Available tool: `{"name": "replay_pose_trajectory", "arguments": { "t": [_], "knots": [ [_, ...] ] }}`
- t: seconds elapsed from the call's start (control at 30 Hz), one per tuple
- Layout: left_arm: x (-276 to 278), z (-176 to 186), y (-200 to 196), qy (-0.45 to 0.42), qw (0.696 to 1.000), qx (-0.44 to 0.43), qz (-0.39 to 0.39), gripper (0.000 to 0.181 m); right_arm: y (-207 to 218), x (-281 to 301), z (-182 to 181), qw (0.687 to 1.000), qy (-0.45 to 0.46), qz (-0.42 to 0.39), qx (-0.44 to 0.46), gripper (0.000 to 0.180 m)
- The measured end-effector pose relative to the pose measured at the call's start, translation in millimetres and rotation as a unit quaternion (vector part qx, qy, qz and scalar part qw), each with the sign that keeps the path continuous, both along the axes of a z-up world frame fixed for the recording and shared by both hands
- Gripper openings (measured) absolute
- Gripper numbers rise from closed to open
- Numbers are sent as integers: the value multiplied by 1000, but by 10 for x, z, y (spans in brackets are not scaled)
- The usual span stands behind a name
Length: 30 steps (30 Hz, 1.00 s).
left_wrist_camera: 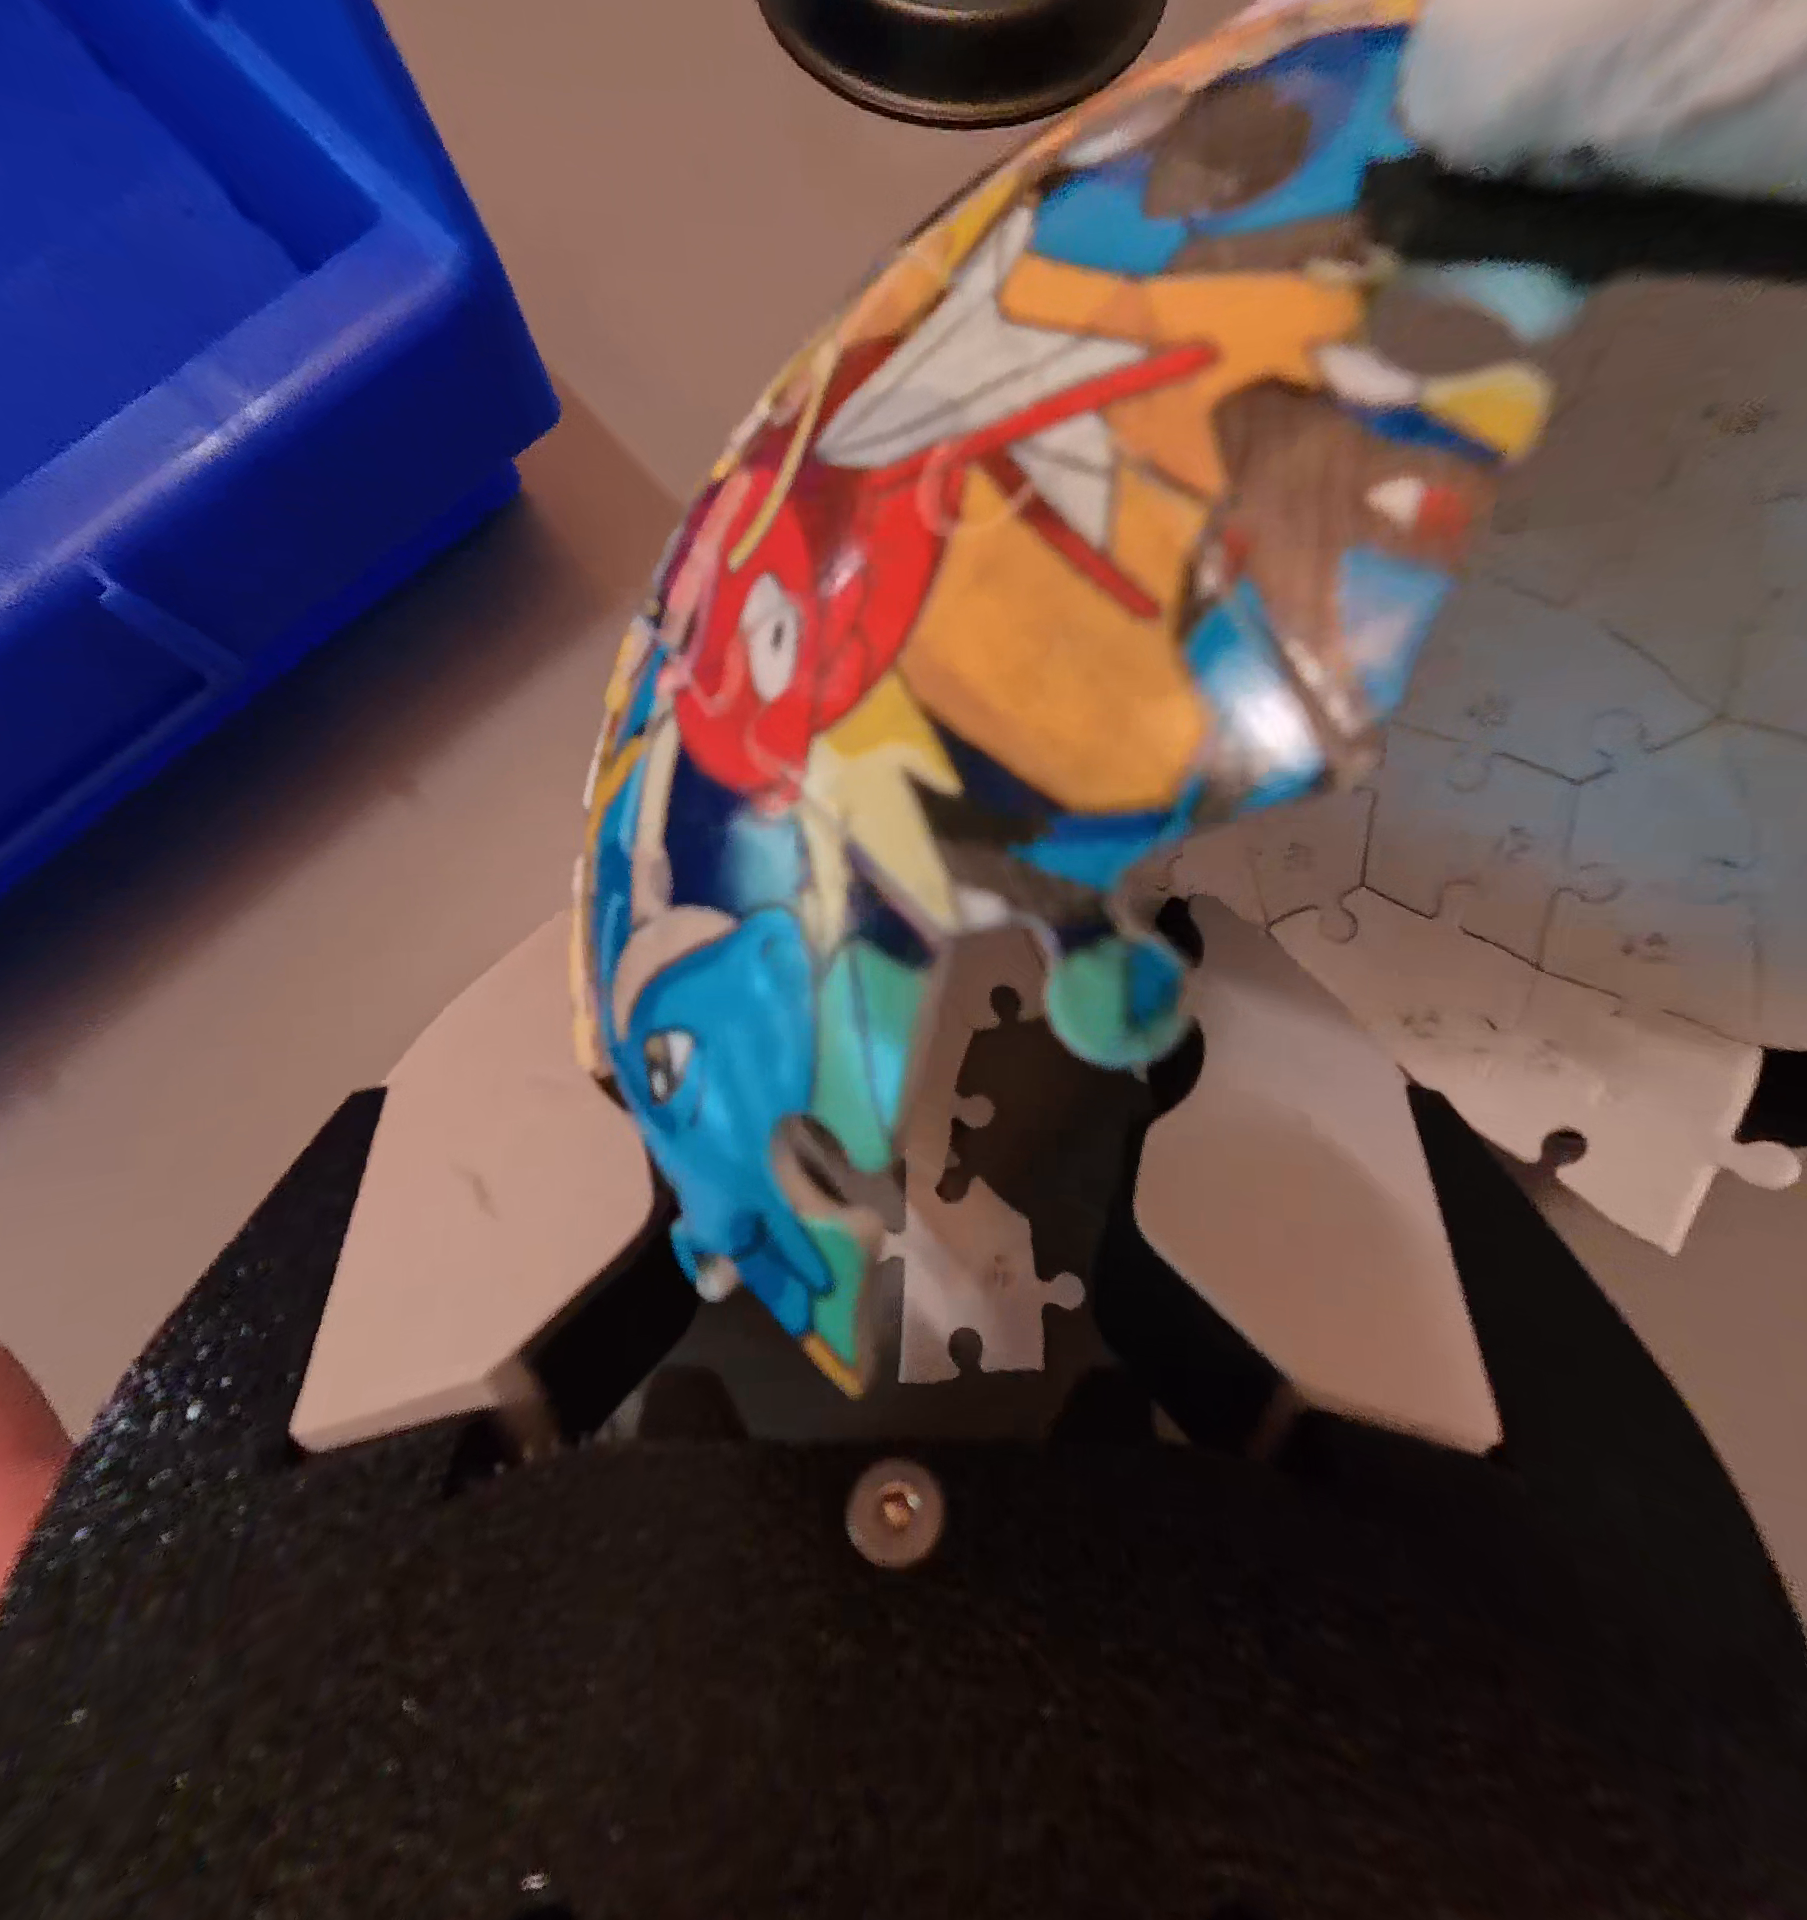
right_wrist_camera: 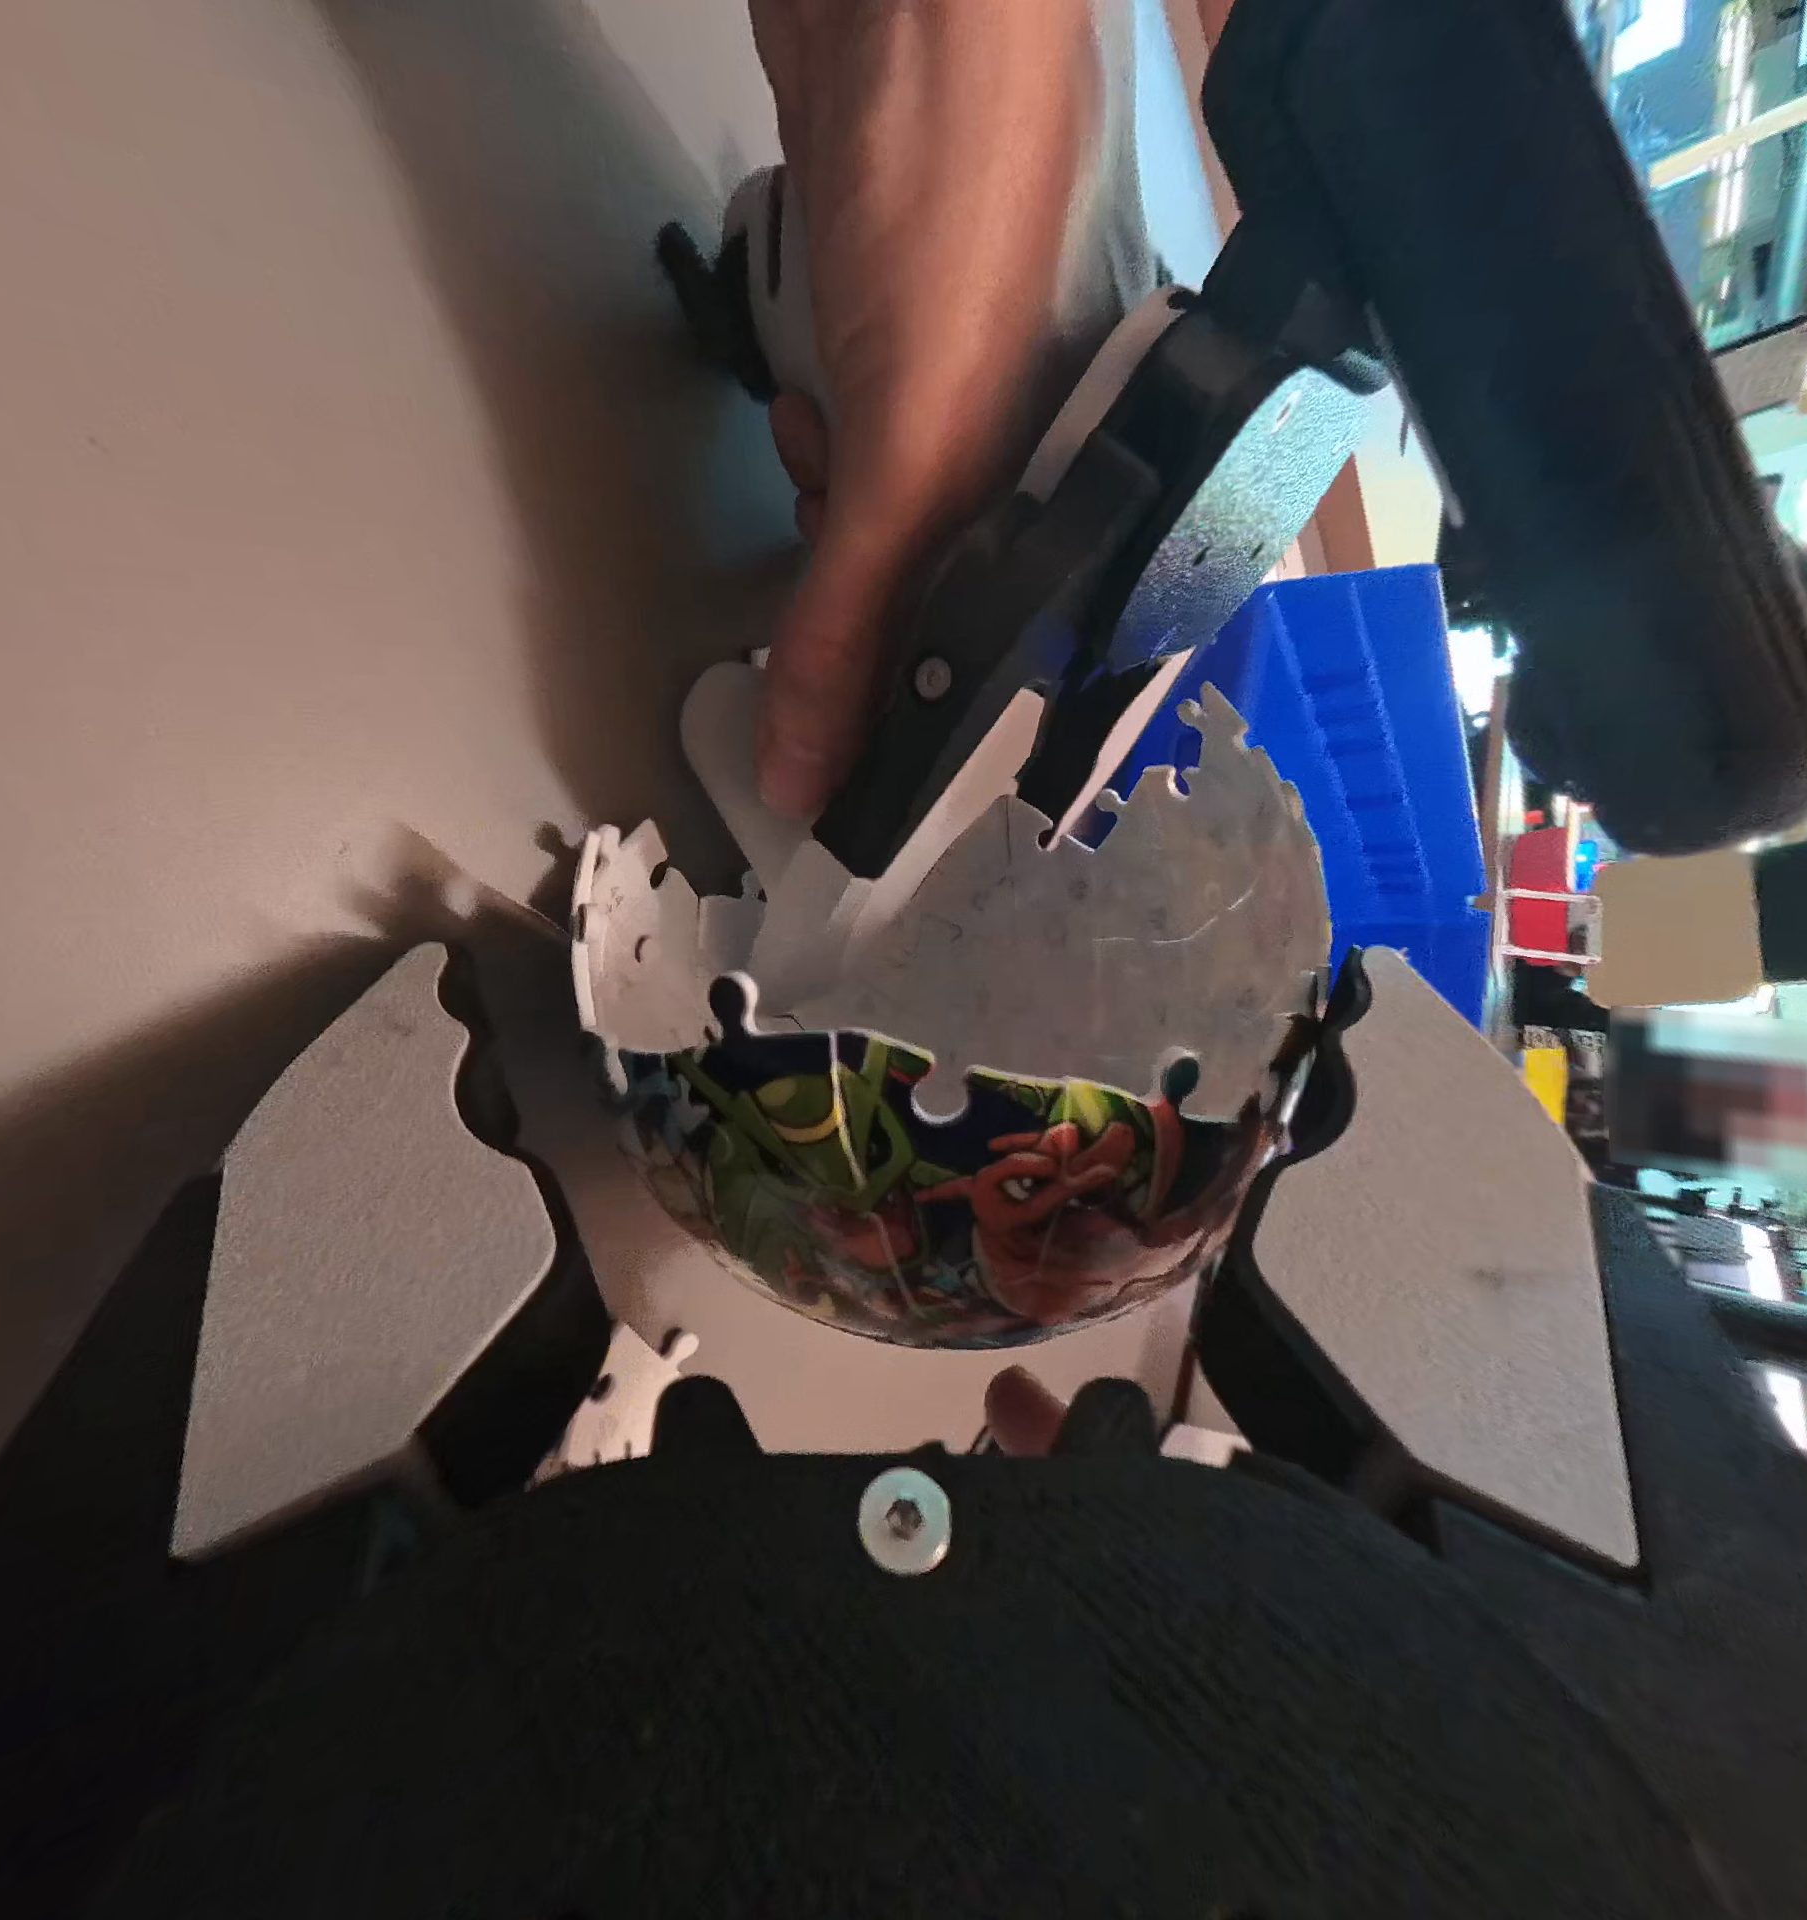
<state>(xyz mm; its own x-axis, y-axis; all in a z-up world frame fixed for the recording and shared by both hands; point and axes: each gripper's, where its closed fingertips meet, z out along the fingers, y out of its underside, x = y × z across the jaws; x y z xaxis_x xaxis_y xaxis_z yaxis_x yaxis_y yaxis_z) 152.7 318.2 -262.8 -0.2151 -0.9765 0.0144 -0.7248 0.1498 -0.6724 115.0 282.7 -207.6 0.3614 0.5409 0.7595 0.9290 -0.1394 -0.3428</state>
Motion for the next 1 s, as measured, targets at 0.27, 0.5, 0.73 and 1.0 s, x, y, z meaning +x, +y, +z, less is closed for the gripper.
{"name": "replay_pose_trajectory", "arguments": {
  "t": [0.27,0.5,0.73,1.0],
  "knots": [
    [19,13,55,-1,1000,23,11,106,-45,97,0,1000,8,7,-8,145],
    [4,69,110,-33,997,66,31,113,-72,-61,6,998,-47,28,27,138],
    [-70,71,60,-39,997,45,57,103,-66,-122,12,999,-34,12,35,139],
    [-411,158,-15,-54,998,-5,43,100,-83,-120,15,998,-46,9,32,138]
  ]
}}
